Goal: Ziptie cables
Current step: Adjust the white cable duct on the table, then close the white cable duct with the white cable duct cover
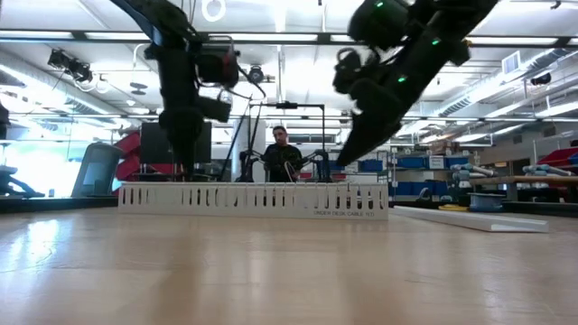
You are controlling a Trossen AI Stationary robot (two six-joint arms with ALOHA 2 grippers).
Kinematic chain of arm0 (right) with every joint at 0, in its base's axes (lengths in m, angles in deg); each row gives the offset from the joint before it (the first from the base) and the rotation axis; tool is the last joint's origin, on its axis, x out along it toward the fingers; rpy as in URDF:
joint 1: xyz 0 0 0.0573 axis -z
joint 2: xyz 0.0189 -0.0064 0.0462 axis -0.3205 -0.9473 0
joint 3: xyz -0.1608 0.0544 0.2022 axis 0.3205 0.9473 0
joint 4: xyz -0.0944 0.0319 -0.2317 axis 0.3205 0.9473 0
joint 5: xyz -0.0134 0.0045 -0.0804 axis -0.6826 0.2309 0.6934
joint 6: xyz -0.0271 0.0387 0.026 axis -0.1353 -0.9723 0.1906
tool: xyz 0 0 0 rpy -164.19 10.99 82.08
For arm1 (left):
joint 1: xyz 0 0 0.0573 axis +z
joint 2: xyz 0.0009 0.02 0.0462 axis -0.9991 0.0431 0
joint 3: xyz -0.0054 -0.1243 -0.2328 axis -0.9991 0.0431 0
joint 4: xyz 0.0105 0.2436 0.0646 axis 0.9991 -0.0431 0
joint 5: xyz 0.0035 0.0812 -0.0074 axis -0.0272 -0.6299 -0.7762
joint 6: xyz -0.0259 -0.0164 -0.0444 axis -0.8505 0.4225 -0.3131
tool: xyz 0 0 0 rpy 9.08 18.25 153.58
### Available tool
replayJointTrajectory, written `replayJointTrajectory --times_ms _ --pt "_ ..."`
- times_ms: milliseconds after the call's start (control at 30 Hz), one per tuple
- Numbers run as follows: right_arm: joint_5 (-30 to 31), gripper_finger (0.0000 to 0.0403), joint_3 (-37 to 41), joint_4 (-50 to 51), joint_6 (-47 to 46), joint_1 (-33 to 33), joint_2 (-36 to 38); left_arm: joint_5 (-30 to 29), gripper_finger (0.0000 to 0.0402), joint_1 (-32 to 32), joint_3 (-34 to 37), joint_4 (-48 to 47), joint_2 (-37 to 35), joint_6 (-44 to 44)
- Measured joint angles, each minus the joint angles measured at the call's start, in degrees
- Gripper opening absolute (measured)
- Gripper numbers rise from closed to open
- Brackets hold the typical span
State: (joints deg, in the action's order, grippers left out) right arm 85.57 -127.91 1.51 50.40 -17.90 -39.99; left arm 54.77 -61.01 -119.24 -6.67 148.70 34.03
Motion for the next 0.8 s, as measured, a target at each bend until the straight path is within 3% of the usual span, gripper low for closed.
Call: replayJointTrajectory --times_ms 167,400,633,800 --pt "7.45 0.0 6.83 4.68 -7.09 -2.49 10.33 -0.61 0.0004 -1.2 3.22 0.93 -6.07 -2.68" --pt "12.24 0.0 19.53 8.05 -27.97 -8.87 24.56 -0.39 0.0004 -8.89 7.42 7.59 -8.5 -9.06" --pt "19.71 0.0 22.93 13.65 -44.85 -20.11 26.59 -0.24 0.0005 -19.26 11.88 20.77 -8.52 -13.81" --pt "25.42 0.0 22.93 16.74 -57.5 -28.49 25.17 -1.29 0.0005 -22.76 13.89 31.77 -8.43 -15.95"
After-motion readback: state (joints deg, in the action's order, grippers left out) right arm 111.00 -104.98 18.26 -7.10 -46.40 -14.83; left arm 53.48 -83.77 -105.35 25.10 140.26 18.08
